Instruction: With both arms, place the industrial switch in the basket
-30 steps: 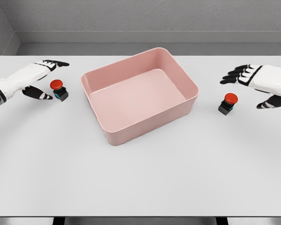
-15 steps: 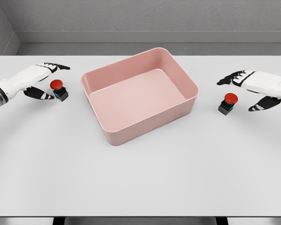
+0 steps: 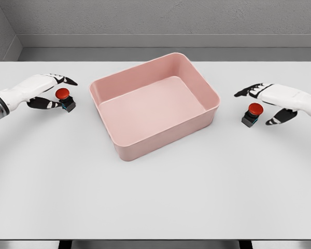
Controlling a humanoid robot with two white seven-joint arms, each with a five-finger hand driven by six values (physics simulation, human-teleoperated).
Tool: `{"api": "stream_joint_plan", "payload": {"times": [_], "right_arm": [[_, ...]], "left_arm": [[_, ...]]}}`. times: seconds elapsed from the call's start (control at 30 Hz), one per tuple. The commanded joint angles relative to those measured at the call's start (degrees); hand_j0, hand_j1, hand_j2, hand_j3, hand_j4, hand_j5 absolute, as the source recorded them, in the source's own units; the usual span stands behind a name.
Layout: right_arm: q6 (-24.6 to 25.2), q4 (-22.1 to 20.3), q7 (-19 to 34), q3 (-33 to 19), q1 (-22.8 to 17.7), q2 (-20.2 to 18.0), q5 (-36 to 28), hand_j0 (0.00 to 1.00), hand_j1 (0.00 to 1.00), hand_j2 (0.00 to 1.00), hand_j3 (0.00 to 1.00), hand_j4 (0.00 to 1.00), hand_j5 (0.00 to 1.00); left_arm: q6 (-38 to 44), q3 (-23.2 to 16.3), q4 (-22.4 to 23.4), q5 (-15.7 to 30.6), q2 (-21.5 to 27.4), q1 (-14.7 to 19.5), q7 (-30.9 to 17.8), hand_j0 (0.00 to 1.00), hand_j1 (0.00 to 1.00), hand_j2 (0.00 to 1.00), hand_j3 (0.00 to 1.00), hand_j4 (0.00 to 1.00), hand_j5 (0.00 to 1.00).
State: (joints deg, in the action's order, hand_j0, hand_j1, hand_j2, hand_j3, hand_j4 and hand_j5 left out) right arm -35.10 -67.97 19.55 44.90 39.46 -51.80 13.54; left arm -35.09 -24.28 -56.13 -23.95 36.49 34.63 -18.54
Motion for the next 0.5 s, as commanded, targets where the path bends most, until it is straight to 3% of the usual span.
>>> {"api": "stream_joint_plan", "payload": {"times": [0.0,0.13,0.37,0.47], "right_arm": [[0.1,1.7,-0.04,-0.07,0.0,1.52,0.61,0.99,0.99,0.99,0.99,0.99,0.99],[0.1,3.72,-0.04,-0.16,0.44,2.75,1.22,0.99,0.99,0.99,0.99,0.99,0.99],[0.1,3.28,-0.04,-0.07,0.44,2.75,2.1,0.79,0.79,0.79,0.79,0.79,0.79],[0.1,3.11,-0.04,-0.07,0.35,2.75,2.28,0.77,0.77,0.77,0.77,0.77,0.77]], "left_arm": [[0.09,-0.07,0.06,0.39,0.07,0.0,-0.01,0.74,0.74,0.74,0.74,0.74,0.74],[0.09,-0.16,-0.03,0.31,-0.02,0.0,-0.01,0.74,0.74,0.74,0.74,0.74,0.74],[0.09,-0.24,-0.03,0.22,-0.11,-0.18,-0.01,0.67,0.67,0.67,0.67,0.67,0.67],[0.09,-0.24,-0.03,0.22,-0.11,-0.18,-0.1,0.65,0.65,0.65,0.65,0.65,0.65]]}}
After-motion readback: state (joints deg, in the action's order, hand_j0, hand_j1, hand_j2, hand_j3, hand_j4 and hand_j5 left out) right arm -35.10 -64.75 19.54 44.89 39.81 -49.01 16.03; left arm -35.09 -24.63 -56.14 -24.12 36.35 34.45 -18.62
